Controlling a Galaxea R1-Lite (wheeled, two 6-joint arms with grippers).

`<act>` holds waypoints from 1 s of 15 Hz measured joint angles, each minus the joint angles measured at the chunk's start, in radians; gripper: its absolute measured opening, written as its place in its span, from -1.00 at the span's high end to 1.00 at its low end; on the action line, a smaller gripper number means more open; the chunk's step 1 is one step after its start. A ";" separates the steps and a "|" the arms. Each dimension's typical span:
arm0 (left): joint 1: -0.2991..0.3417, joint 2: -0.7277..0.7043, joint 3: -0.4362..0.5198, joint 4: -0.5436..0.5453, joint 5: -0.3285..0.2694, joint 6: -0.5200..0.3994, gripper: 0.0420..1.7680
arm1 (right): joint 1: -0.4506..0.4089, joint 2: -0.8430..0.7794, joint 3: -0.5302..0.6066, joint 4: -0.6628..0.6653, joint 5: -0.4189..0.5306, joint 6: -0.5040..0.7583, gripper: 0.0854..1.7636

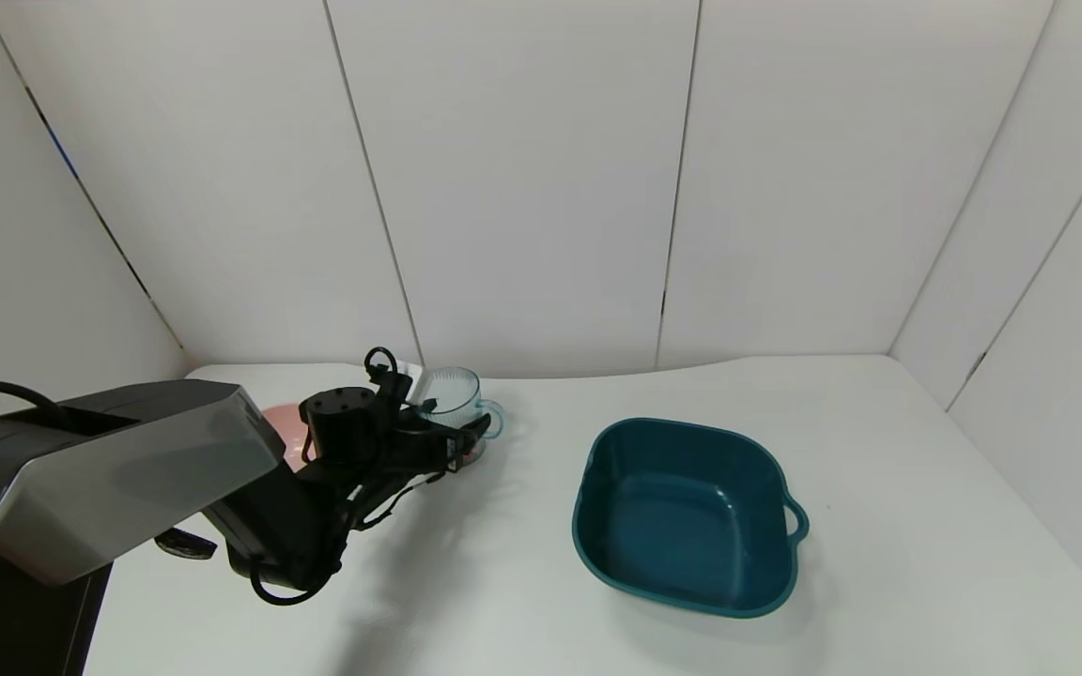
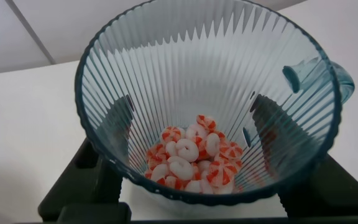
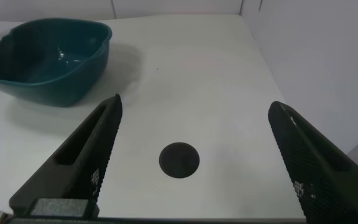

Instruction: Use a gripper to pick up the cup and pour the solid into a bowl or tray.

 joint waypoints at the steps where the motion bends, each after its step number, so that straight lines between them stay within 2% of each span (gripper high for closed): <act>1: 0.000 -0.001 0.000 0.000 0.000 0.000 -0.50 | 0.000 0.000 0.000 0.000 0.000 0.000 -0.94; 9: 0.000 -0.013 0.001 0.016 0.002 0.001 -0.50 | 0.000 0.000 0.000 0.000 0.000 0.000 -0.94; 15: -0.004 -0.085 -0.003 0.133 0.016 0.008 -0.50 | 0.000 0.000 0.000 0.000 0.000 0.000 -0.94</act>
